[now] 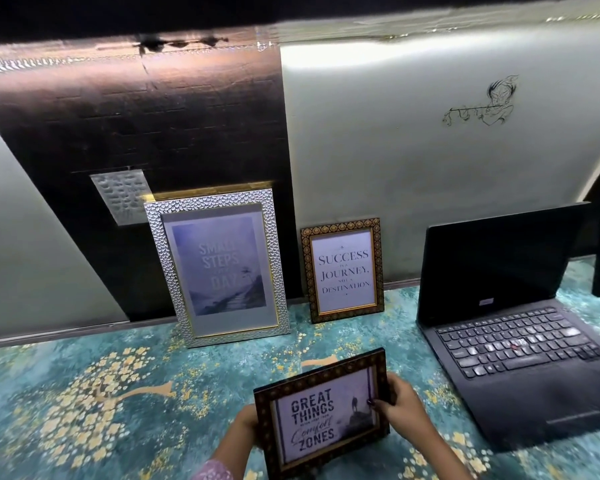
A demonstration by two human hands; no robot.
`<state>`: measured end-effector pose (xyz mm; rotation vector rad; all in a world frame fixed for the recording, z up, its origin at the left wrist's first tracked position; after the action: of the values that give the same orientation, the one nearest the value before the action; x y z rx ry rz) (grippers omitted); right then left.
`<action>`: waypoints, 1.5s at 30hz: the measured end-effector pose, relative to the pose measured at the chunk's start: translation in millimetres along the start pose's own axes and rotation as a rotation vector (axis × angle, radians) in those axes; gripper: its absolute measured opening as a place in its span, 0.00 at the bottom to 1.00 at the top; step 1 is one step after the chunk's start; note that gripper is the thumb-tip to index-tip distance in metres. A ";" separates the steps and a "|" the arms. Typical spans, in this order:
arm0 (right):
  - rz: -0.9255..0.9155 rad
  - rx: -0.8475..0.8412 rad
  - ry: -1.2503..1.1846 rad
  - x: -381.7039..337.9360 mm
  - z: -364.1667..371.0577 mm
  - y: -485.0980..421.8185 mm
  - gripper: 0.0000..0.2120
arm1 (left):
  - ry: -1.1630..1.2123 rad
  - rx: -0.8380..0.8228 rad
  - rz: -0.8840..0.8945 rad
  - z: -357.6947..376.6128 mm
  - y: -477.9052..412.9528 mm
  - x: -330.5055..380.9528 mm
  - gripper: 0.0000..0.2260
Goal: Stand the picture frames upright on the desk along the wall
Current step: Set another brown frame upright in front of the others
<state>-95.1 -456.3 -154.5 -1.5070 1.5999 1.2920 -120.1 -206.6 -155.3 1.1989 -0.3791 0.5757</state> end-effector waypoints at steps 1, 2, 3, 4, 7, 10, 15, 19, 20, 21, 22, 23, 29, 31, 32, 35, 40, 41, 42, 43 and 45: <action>-0.001 0.000 -0.009 -1.5 -1.2 0.7 0.20 | 0.014 0.009 0.021 1.3 1.4 1.0 0.36; -0.001 0.005 -0.014 -2.6 -2.4 0.5 0.20 | 0.032 0.011 0.059 2.9 4.0 1.5 0.36; -0.005 0.013 -0.017 -3.8 -3.5 -0.3 0.20 | 0.055 0.040 0.099 3.4 4.9 2.5 0.36; -0.013 0.023 -0.019 -5.4 -4.1 -1.1 0.19 | 0.101 0.073 0.140 4.3 7.5 4.7 0.35; -0.063 0.027 -0.001 -11.8 -3.9 -3.2 0.18 | 0.262 0.155 0.185 -1.7 4.5 11.8 0.32; -0.042 0.029 0.056 -13.4 -0.9 -0.6 0.21 | 0.136 0.139 0.148 -3.3 8.0 24.9 0.22; -0.005 0.089 0.090 -7.0 0.7 8.2 0.17 | 0.005 0.045 0.149 -11.7 11.3 43.4 0.23; -0.006 0.159 0.155 -8.2 5.9 17.1 0.16 | 0.164 0.067 0.364 -3.2 25.4 21.6 0.21; -0.007 0.169 0.168 -7.2 6.9 18.3 0.17 | 0.192 0.102 0.439 1.7 27.0 12.9 0.18; -0.009 0.176 0.183 -5.2 8.4 18.9 0.18 | 0.199 0.164 0.509 5.6 28.0 2.9 0.16; -0.006 0.178 0.197 -4.3 9.1 19.1 0.18 | 0.163 0.250 0.562 8.0 27.0 -5.9 0.14; 0.005 0.170 0.204 -3.9 9.5 18.9 0.19 | 0.115 0.343 0.593 9.8 26.0 -13.4 0.13; 0.075 0.125 0.225 -4.1 14.2 15.3 0.24 | -0.092 0.516 0.617 7.6 20.1 -30.4 0.12; 0.084 0.128 0.234 -3.5 15.7 15.0 0.27 | -0.111 0.528 0.595 3.0 16.1 -30.7 0.12; 0.083 0.133 0.238 -4.3 15.6 16.1 0.26 | -0.113 0.539 0.586 -0.2 12.7 -31.9 0.12; 0.087 0.157 0.252 -7.4 15.1 18.3 0.23 | -0.132 0.546 0.588 1.8 14.4 -31.6 0.14; 0.078 0.169 0.268 -5.4 18.7 20.1 0.22 | -0.090 0.521 0.610 9.8 27.5 -30.1 0.10; 0.079 0.163 0.266 -5.5 18.6 19.8 0.22 | -0.073 0.519 0.597 7.3 24.8 -31.6 0.11; 0.080 0.154 0.265 -6.1 17.9 20.0 0.22 | -0.058 0.519 0.583 5.4 22.6 -32.7 0.13; 0.077 0.145 0.265 -6.5 16.9 19.4 0.21 | -0.045 0.526 0.576 5.8 22.0 -33.7 0.13; 0.068 0.149 0.238 -7.5 15.7 22.1 0.21 | -0.039 0.596 0.620 11.9 26.0 -37.3 0.13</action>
<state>-118.1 -441.4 -147.8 -1.5712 1.8676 1.0331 -165.3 -219.4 -152.7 1.6694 -0.6477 1.2636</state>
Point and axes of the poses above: each hand's wrist, its own y-axis away from the middle knuckle, its own z-axis out of the palm, x = y × z, the point moved 1 cm from there along -y, towards the middle knuckle, and after that the axes turned 8 degrees about y, right-handed, at the moved point
